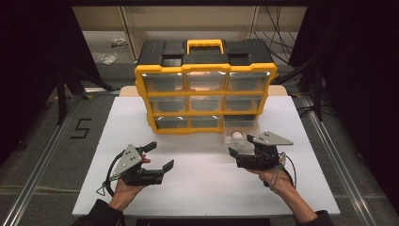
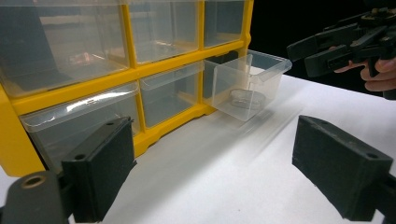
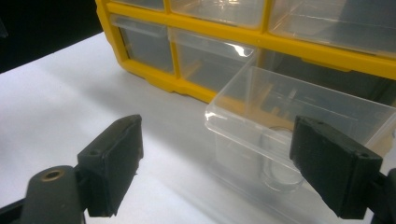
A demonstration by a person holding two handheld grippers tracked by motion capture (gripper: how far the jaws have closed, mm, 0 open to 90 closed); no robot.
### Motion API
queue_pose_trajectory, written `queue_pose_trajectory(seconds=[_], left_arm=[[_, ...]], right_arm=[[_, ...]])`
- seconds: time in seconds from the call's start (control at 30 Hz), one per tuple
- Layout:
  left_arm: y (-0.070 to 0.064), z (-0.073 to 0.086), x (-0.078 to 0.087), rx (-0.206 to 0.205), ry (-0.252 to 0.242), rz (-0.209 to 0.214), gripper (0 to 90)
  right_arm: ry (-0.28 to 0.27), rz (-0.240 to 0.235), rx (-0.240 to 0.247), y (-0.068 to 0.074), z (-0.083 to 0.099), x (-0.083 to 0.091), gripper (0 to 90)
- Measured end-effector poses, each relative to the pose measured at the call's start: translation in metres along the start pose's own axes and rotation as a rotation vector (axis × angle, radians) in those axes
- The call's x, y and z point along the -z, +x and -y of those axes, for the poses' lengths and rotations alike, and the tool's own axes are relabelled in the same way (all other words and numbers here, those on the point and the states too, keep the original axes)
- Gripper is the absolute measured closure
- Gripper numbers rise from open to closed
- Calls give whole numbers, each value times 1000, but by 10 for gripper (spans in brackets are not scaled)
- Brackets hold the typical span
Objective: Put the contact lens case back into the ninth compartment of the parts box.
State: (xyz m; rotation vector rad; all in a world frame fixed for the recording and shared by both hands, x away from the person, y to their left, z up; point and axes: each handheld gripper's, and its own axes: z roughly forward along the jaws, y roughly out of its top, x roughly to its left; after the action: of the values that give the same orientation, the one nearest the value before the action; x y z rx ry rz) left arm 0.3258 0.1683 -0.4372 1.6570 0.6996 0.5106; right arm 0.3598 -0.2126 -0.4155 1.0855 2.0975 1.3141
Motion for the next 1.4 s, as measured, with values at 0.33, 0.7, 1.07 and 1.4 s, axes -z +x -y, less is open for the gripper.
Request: queue_pose_trajectory(seconds=[0.33,0.7,1.07,1.4], left_arm=[[0,0,0,2,0,-2,124],[0,0,0,2,0,-2,124],[0,0,0,0,0,-1,124],[0,0,0,-1,1,0,124]], right_arm=[[17,-4,1,3,6,1,186],[56,-18,8,8,14,-2,187],[90,-23,13,8,20,-7,212],[132,-23,3,2,24,-11,256]])
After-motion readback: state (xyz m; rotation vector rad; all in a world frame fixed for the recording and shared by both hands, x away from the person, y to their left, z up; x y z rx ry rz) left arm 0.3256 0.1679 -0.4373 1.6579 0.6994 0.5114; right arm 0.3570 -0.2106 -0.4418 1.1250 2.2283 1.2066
